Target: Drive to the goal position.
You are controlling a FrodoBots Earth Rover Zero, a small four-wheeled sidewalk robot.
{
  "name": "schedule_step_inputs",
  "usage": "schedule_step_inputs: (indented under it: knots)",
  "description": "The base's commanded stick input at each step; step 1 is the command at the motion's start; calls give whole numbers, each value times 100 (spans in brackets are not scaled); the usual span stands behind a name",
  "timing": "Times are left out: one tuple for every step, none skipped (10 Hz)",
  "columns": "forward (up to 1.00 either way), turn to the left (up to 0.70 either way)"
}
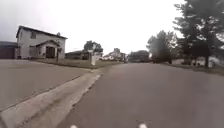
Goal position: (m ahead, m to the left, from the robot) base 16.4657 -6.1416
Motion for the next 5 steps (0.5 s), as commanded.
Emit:
schedule_step_inputs:
  knots:
    - [100,0]
    - [100,0]
    - [100,0]
    - [100,0]
    - [100,0]
